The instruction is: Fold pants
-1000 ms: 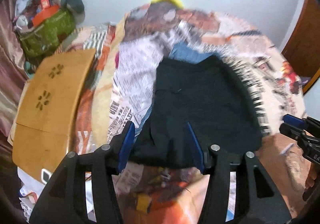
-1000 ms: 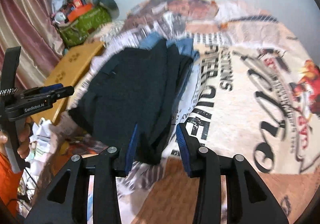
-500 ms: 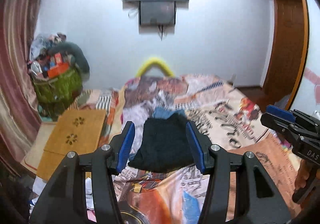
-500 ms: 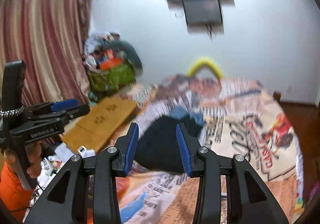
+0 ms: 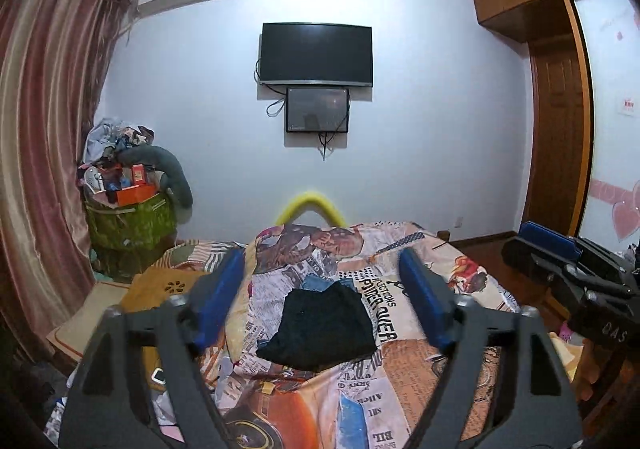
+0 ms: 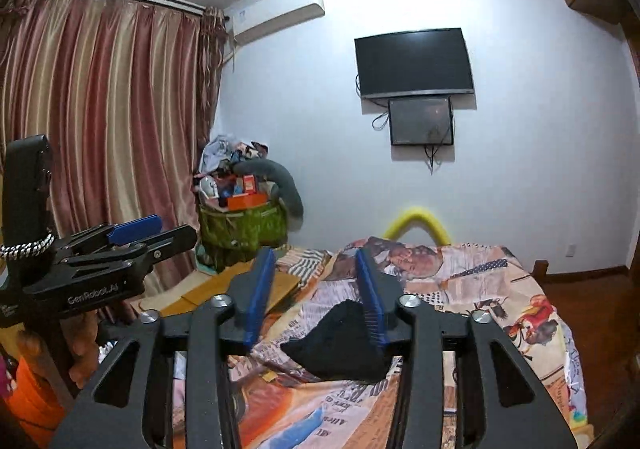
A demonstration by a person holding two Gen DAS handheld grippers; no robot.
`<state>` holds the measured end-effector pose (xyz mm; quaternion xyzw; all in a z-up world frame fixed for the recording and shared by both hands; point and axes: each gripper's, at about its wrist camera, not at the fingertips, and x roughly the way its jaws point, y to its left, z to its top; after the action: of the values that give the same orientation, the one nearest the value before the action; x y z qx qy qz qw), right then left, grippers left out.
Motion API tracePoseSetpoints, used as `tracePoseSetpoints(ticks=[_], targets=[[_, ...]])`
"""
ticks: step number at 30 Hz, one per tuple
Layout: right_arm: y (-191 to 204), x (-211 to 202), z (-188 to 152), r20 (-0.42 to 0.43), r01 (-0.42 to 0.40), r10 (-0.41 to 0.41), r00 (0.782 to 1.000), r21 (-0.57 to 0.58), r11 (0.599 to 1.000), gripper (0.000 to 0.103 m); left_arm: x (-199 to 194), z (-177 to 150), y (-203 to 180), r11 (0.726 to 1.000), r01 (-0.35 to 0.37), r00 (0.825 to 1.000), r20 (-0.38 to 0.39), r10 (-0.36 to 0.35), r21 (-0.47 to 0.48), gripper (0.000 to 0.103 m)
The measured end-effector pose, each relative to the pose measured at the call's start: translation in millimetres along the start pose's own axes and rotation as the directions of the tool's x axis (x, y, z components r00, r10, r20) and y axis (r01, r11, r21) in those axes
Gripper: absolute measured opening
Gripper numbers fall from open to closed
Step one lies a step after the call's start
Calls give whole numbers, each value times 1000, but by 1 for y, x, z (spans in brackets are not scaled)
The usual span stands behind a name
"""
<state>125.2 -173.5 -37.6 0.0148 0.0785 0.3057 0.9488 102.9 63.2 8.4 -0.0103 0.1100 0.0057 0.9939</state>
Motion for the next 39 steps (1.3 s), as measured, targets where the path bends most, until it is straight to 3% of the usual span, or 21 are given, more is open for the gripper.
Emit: tracePoseSetpoints(ticks=[3,12,39], targets=[[1,-6,-2,10,29,-29,1000,18,999,75,-10,-2,0,1000,7,1000,9,-7,-25,101],[-3,-20,-2,11,73,-74,997,65,995,102,-21,-9,-12,1000,-25,999,27,25,11,103],[1,-27,-11,-17,112,-111,994,34,993,102,-22,-18,-14,1000,0,1000,13,0,2,103]])
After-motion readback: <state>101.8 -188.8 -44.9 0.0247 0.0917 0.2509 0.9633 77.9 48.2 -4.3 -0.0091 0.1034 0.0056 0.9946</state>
